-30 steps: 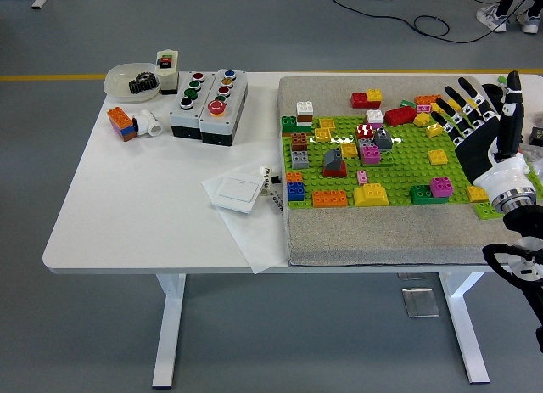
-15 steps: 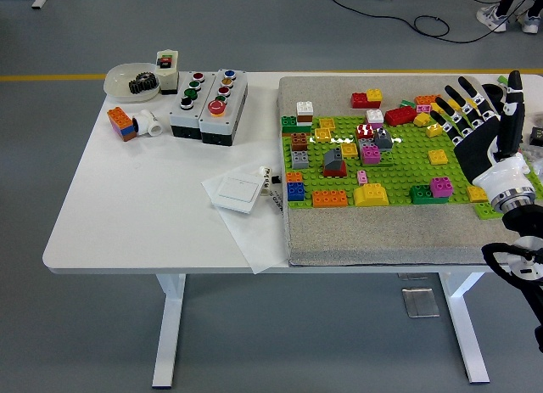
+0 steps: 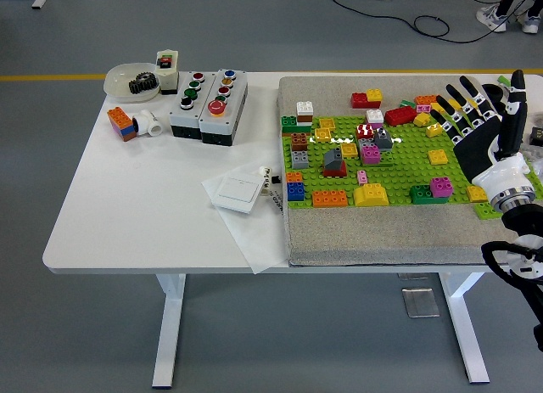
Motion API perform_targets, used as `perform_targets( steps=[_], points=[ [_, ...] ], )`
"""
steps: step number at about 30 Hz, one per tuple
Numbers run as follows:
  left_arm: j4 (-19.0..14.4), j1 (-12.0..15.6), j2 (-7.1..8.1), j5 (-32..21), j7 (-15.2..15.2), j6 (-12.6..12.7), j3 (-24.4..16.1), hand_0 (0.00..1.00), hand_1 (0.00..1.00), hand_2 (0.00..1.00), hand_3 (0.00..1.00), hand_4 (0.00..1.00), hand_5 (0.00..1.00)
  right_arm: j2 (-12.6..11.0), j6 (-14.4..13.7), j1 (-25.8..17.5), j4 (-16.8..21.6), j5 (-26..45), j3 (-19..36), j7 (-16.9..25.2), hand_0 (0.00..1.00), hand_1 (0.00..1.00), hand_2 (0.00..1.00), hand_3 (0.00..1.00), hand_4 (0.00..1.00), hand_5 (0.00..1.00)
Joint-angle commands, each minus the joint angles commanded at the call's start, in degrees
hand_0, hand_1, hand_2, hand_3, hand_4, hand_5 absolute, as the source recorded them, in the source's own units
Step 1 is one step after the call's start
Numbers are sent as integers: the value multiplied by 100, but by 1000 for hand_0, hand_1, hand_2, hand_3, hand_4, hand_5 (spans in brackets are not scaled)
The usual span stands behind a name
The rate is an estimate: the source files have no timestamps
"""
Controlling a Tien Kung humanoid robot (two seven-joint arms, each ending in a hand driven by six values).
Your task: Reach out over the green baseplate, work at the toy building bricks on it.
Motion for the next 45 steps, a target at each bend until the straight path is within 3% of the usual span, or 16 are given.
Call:
perform_targets(
  steps=[13,45],
  points=[
    [1,-8,0,2,4,1,3,859,867,870,738,733,654,18,28,-6,-36,649,-10,-34,866,818,846,871,998,998],
    [3,-19,5,72,39,4,-17,859,866,870,735,732,658,57,94,-45,-88,891,81,-49,828,798,830,856,998,998]
  ],
)
